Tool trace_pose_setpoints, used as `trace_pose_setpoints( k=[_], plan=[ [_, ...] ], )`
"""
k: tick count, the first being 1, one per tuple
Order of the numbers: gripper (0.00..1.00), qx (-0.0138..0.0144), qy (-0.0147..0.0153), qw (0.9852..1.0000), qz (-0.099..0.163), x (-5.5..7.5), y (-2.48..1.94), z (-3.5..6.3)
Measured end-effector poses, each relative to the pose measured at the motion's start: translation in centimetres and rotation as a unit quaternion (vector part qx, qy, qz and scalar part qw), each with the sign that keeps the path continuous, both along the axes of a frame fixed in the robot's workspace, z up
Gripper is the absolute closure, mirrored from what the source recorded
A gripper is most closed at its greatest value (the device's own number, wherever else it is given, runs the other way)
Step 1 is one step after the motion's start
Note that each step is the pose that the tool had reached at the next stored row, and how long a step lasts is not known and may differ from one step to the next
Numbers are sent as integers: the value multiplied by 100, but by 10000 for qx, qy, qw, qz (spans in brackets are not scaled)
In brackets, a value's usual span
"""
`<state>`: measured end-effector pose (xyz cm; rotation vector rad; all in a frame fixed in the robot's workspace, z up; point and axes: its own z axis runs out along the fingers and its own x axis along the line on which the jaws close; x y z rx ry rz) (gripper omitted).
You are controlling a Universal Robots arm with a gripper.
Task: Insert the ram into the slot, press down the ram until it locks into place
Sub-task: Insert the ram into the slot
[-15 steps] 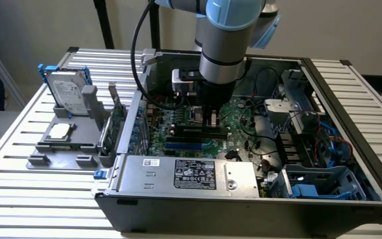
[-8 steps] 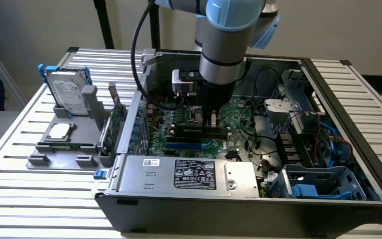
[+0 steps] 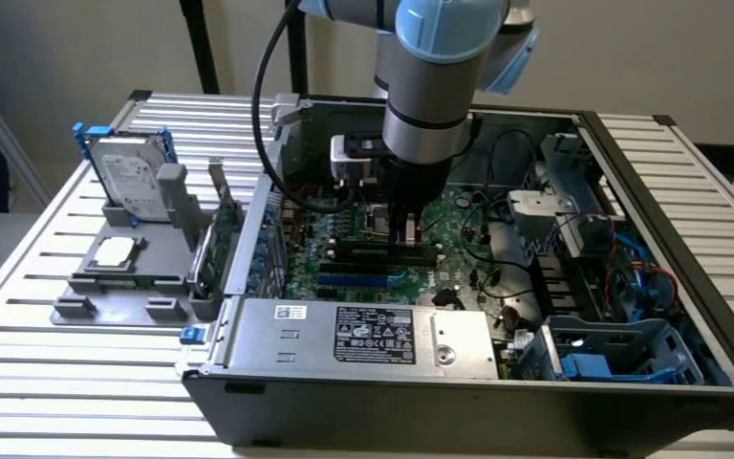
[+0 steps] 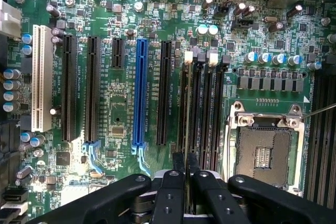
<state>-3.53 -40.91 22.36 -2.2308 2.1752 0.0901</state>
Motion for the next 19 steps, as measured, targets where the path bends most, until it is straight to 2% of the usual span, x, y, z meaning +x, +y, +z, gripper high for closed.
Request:
trace_pose_setpoints(
  k=[2,3,4,8,12,13,14,15,19],
  plan=[
    [85,-1,0,10000,0,0,0,1],
    [79,1,0,10000,0,0,0,12],
    [79,4,0,10000,0,0,0,37],
    [79,11,0,10000,0,-5,0,197],
    [81,17,0,10000,0,-34,-2,293],
    [81,19,0,10000,0,-38,-3,298],
    [87,19,0,10000,0,-38,-3,298],
    [89,19,0,10000,0,-38,-3,298],
    [89,19,0,10000,0,-38,-3,298]
  ],
)
